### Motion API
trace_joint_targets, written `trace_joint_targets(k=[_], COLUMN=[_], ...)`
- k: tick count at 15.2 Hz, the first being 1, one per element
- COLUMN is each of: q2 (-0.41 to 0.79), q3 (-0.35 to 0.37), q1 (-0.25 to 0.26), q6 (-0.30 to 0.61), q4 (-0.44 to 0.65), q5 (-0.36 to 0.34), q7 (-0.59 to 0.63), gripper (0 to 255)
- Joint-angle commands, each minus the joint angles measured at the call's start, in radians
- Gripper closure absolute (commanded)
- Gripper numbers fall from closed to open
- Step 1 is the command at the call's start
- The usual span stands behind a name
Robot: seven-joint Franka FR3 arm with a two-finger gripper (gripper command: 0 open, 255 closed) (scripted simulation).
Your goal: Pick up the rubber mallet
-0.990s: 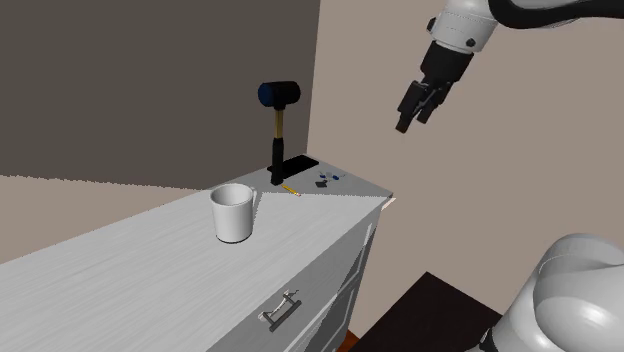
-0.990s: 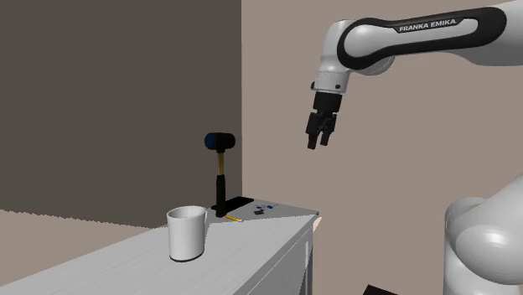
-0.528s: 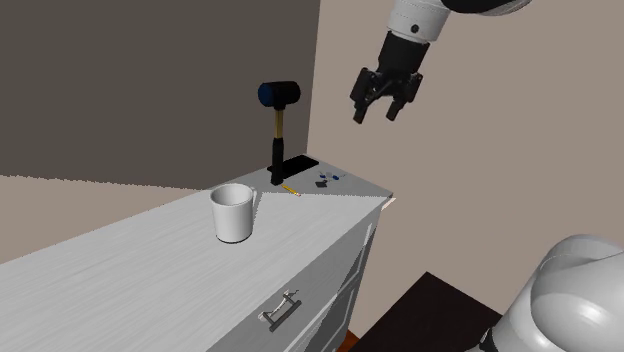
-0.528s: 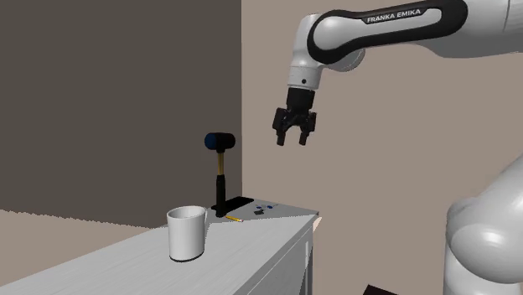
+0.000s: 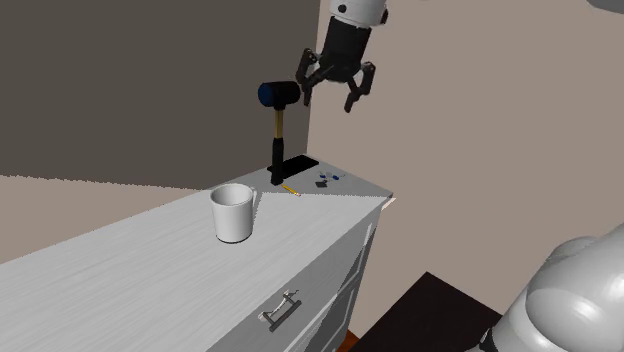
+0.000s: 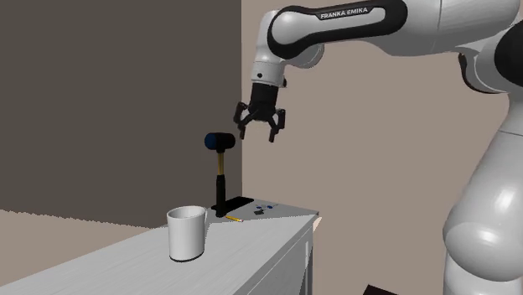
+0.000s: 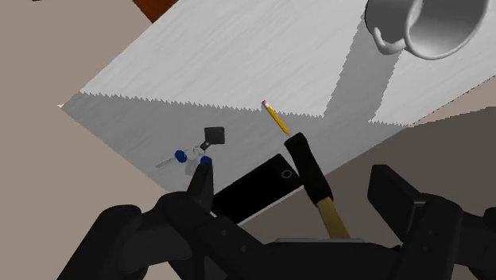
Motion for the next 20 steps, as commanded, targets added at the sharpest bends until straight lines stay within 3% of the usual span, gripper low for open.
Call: trace_joint_targets(k=[1, 7, 12, 20], q2=[0.082, 0.36, 0.636, 0.562], q3=[0.032, 0.107, 0.115, 0.108], q1=[-0.017, -0.018, 0.061, 0.023], q6=[-0.006, -0.066, -0.186, -0.043], q4=[0.089, 0.415, 0.798, 0.587], q5=[-0.016, -0.119, -0.241, -0.202], q7=[0.106, 0.414, 0.633, 0.628], gripper=[0, 0, 0, 0])
